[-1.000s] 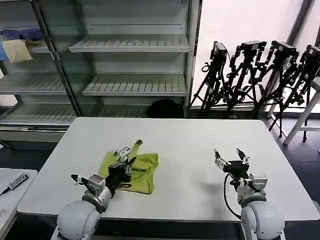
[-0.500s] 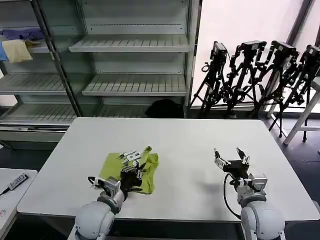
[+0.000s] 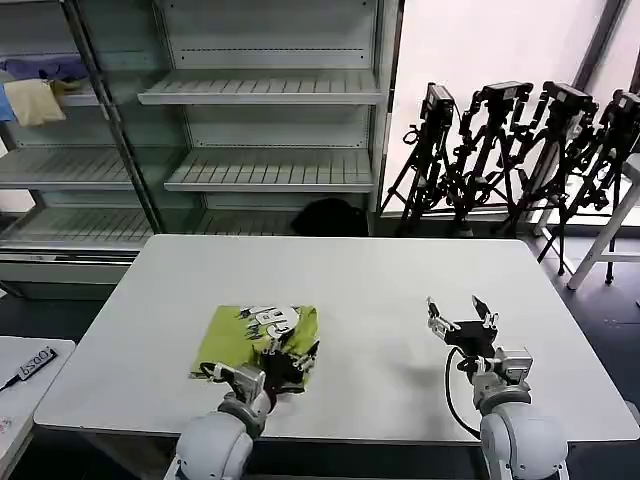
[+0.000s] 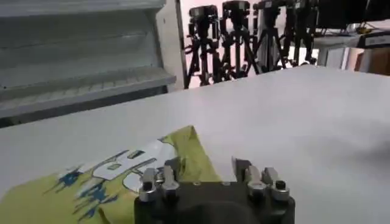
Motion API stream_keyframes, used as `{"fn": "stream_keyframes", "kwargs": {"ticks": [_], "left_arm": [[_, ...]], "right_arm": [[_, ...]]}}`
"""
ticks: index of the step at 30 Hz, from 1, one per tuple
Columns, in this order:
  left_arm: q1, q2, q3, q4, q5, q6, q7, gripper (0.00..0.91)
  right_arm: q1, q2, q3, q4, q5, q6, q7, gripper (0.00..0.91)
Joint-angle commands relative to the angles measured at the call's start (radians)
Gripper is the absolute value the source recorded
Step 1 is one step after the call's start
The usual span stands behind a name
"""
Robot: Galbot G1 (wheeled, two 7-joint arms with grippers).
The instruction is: Fold and organize the clothes.
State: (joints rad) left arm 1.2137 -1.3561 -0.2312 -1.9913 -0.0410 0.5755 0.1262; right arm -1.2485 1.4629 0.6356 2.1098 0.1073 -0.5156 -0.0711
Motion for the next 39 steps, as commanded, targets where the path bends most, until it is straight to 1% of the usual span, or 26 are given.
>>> {"fn": "stream_keyframes", "kwargs": {"ticks": [1, 8, 11, 13, 16, 19, 20, 22, 26, 30, 34, 38, 39], "left_arm": [[0.009, -0.022, 0.06, 0.002, -0.002, 0.001, -0.017, 0.907], [0.006, -0.042, 0.077, -0.012, -0.052, -0.004, -0.023, 0.907], [0.002, -0.046, 0.056, -0.028, -0.079, -0.066, -0.028, 0.907], [-0.003, -0.034, 0.003, -0.058, -0.127, -0.104, -0.025, 0.907], [-0.014, 0.011, -0.103, -0.098, -0.162, -0.174, -0.007, 0.907], [-0.032, 0.059, -0.247, -0.056, -0.158, -0.237, 0.012, 0.907], [-0.036, 0.073, -0.302, -0.038, -0.158, -0.238, 0.025, 0.907], [-0.033, 0.104, -0.368, -0.006, -0.199, -0.238, 0.034, 0.907], [-0.013, 0.146, -0.451, 0.052, -0.208, -0.232, 0.042, 0.907], [0.005, 0.15, -0.47, 0.085, -0.187, -0.212, 0.039, 0.907], [0.008, 0.141, -0.466, 0.112, -0.148, -0.202, 0.044, 0.907], [0.012, 0.138, -0.458, 0.119, -0.126, -0.183, 0.059, 0.907], [0.011, 0.136, -0.454, 0.121, -0.123, -0.166, 0.058, 0.907]], "right_arm": [[-0.003, 0.002, 0.0, -0.001, -0.007, 0.002, 0.001, 0.907], [-0.003, 0.007, -0.004, 0.001, -0.016, 0.002, 0.001, 0.907], [-0.004, 0.007, -0.005, -0.001, -0.017, 0.002, 0.0, 0.907], [-0.004, 0.007, -0.006, -0.002, -0.015, 0.004, -0.001, 0.907], [-0.003, 0.004, -0.009, -0.003, -0.005, 0.007, -0.004, 0.907], [-0.007, -0.004, -0.026, -0.012, 0.02, 0.044, -0.019, 0.907], [-0.009, -0.008, -0.031, -0.016, 0.024, 0.065, -0.031, 0.907], [-0.007, -0.018, -0.039, -0.027, 0.03, 0.104, -0.048, 0.907], [0.011, -0.065, -0.052, -0.059, 0.067, 0.147, -0.076, 0.907], [0.016, -0.115, -0.066, -0.076, 0.092, 0.17, -0.091, 0.907], [0.018, -0.143, -0.068, -0.1, 0.119, 0.195, -0.1, 0.907], [0.006, -0.151, -0.058, -0.108, 0.128, 0.212, -0.101, 0.907], [0.003, -0.149, -0.057, -0.108, 0.128, 0.214, -0.102, 0.907]]}}
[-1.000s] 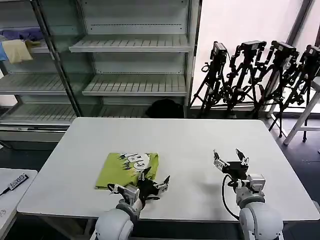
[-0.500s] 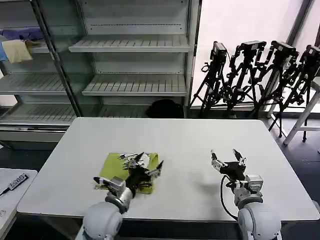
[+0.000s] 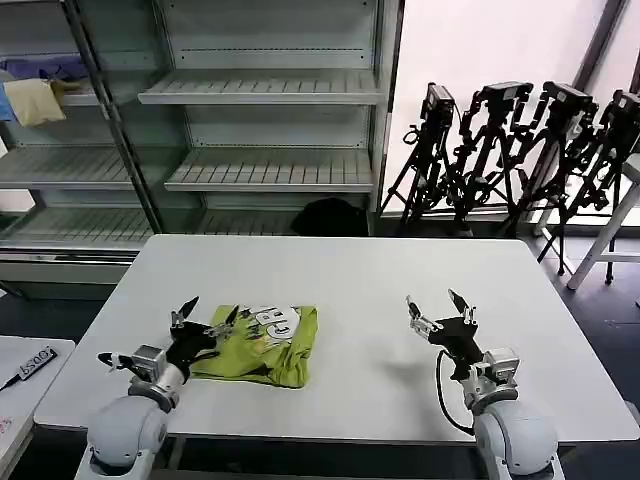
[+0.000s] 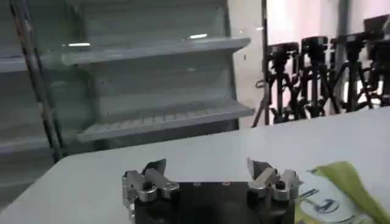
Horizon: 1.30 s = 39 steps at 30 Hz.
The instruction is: Fold and organize the clothes.
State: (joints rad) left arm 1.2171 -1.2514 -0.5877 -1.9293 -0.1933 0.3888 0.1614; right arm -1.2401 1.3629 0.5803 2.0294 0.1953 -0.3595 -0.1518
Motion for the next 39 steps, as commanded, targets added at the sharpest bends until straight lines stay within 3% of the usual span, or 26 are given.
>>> {"fn": "stream_keyframes", "kwargs": {"ticks": [1, 6, 17, 20, 25, 26, 27, 30, 31, 39], "left_arm": [[0.006, 0.028, -0.091, 0.06, 0.026, 0.036, 0.022, 0.907], [0.016, 0.009, -0.065, 0.053, 0.026, 0.108, 0.009, 0.907], [0.021, -0.013, -0.045, 0.07, 0.023, 0.138, -0.012, 0.877], [0.026, -0.019, -0.039, 0.064, 0.0, 0.139, -0.008, 0.725], [0.029, -0.032, -0.028, 0.047, -0.029, 0.16, -0.004, 0.605], [0.028, -0.033, -0.025, 0.047, -0.029, 0.167, -0.006, 0.494], [0.026, -0.036, -0.022, 0.049, -0.027, 0.178, -0.008, 0.443], [0.023, -0.041, -0.019, 0.054, -0.036, 0.188, -0.013, 0.081], [0.023, -0.041, -0.018, 0.055, -0.047, 0.188, -0.017, 0.03], [0.033, -0.038, -0.023, 0.057, -0.136, 0.191, -0.018, 0.02]], "right_arm": [[-0.009, -0.047, 0.0, -0.029, 0.036, 0.059, -0.021, 0.907], [-0.014, -0.038, 0.003, -0.035, 0.022, 0.066, -0.024, 0.907], [-0.016, -0.028, 0.005, -0.051, -0.005, 0.076, -0.034, 0.907], [-0.014, -0.025, 0.004, -0.052, -0.009, 0.077, -0.035, 0.907], [-0.009, -0.02, 0.005, -0.058, -0.016, 0.077, -0.033, 0.907], [-0.008, -0.019, 0.005, -0.058, -0.016, 0.078, -0.033, 0.907], [-0.008, -0.017, 0.005, -0.059, -0.017, 0.078, -0.032, 0.907], [-0.007, -0.014, 0.007, -0.061, -0.019, 0.079, -0.031, 0.907], [-0.007, -0.013, 0.007, -0.062, -0.022, 0.08, -0.031, 0.907], [-0.001, -0.009, 0.012, -0.068, -0.024, 0.088, -0.026, 0.907]]}}
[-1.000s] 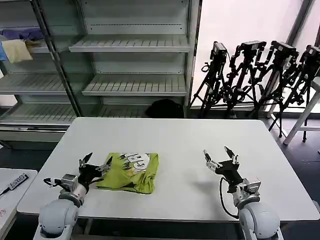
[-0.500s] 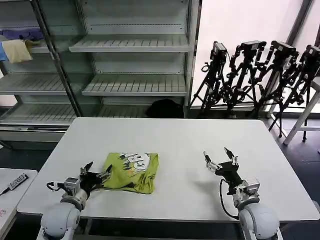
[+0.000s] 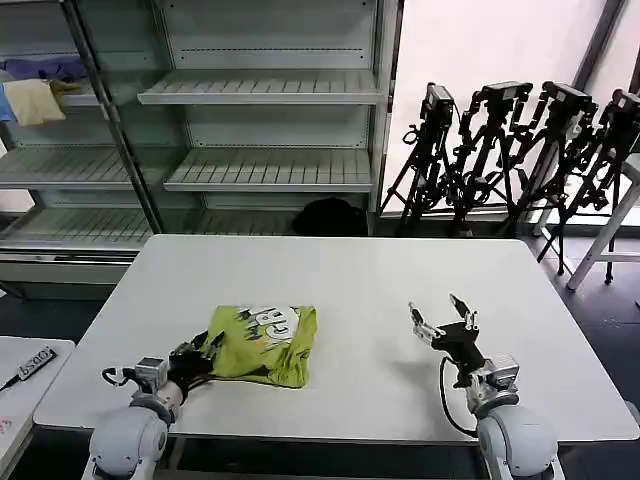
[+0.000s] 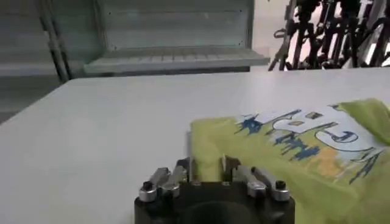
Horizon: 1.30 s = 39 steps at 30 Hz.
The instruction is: Fold and organize the clothes.
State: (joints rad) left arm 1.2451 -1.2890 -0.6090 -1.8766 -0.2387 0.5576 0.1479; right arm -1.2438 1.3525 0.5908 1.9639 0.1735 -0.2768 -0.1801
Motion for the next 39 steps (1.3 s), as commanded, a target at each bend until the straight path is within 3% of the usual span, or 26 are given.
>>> {"fn": "stream_keyframes", "kwargs": {"ticks": [1, 9, 15, 25, 35, 39], "left_arm": [[0.007, 0.0, -0.002, 0.007, -0.1, 0.023, -0.004, 0.02], [0.004, -0.006, -0.011, -0.005, -0.179, 0.019, 0.006, 0.0], [-0.005, 0.017, -0.07, -0.024, -0.042, -0.044, 0.073, 0.0], [-0.025, 0.248, -0.315, 0.041, 0.134, -0.163, 0.187, 0.0], [-0.067, 0.418, -0.474, -0.023, 0.066, -0.139, 0.202, 0.0], [-0.07, 0.425, -0.468, -0.113, 0.052, -0.095, 0.205, 0.0]], "right_arm": [[0.004, 0.003, 0.002, -0.002, -0.003, 0.005, 0.003, 0.907], [0.002, 0.007, 0.002, -0.001, -0.008, 0.005, 0.006, 0.907], [-0.006, 0.006, 0.01, -0.002, -0.008, 0.008, 0.008, 0.907], [-0.017, 0.002, 0.024, -0.028, -0.003, 0.037, 0.014, 0.907], [-0.026, -0.004, 0.038, -0.037, 0.015, 0.055, 0.02, 0.907], [-0.036, -0.008, 0.047, -0.036, 0.026, 0.061, 0.022, 0.907]]}}
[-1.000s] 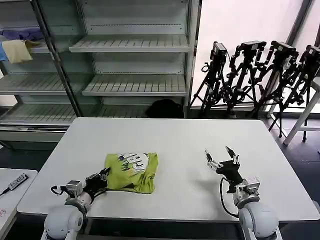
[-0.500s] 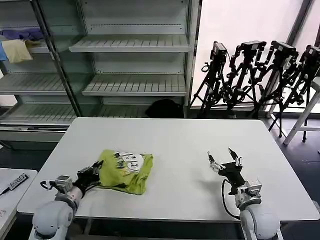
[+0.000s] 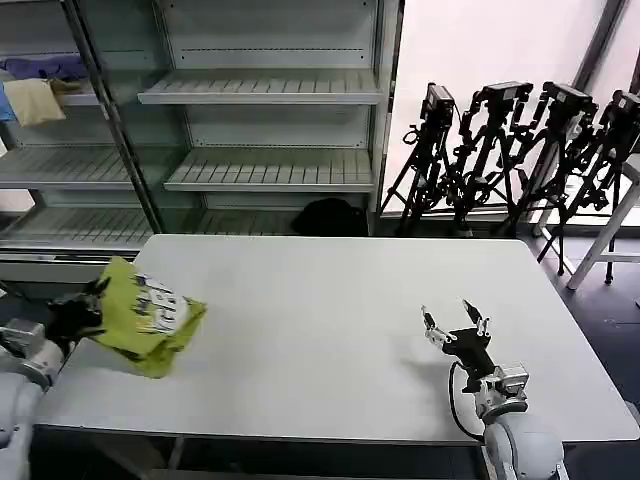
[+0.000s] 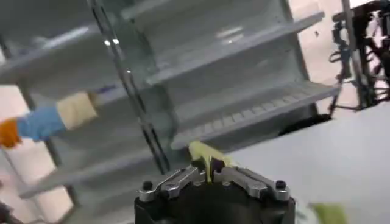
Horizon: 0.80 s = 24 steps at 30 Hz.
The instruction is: Fold and organize the clothes.
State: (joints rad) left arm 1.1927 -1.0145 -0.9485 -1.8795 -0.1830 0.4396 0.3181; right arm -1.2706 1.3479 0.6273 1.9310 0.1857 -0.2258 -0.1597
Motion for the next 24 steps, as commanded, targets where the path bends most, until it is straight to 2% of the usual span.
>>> {"fn": "stream_keyframes", "kwargs": {"ticks": [1, 3, 5, 8, 12, 16, 21, 24], "left_arm": [[-0.003, 0.135, -0.096, -0.166, 0.002, 0.028, 0.032, 0.0], [0.03, 0.091, -0.02, -0.248, 0.061, 0.028, 0.033, 0.0], [0.068, 0.017, 0.131, -0.277, 0.171, 0.004, 0.031, 0.0], [0.095, -0.107, 0.361, -0.253, 0.348, -0.048, 0.021, 0.0], [0.088, -0.251, 0.558, -0.146, 0.479, -0.082, -0.005, 0.0], [0.057, -0.308, 0.664, -0.092, 0.534, -0.106, -0.028, 0.0], [0.027, -0.31, 0.713, -0.088, 0.494, -0.108, -0.06, 0.0], [0.022, -0.302, 0.735, -0.094, 0.425, -0.106, -0.078, 0.0]], "right_arm": [[-0.015, -0.005, 0.012, -0.006, 0.017, 0.016, 0.002, 0.907], [-0.022, -0.005, 0.015, -0.01, 0.019, 0.022, 0.002, 0.907], [-0.031, -0.005, 0.018, -0.017, 0.021, 0.031, 0.005, 0.907], [-0.051, -0.007, 0.025, -0.024, 0.026, 0.043, 0.009, 0.907], [-0.088, -0.012, 0.036, -0.027, 0.031, 0.061, 0.015, 0.907], [-0.118, -0.02, 0.054, -0.028, 0.044, 0.073, 0.019, 0.907], [-0.126, -0.021, 0.059, -0.016, 0.043, 0.068, 0.023, 0.907], [-0.118, -0.014, 0.053, 0.002, 0.042, 0.036, 0.021, 0.907]]}}
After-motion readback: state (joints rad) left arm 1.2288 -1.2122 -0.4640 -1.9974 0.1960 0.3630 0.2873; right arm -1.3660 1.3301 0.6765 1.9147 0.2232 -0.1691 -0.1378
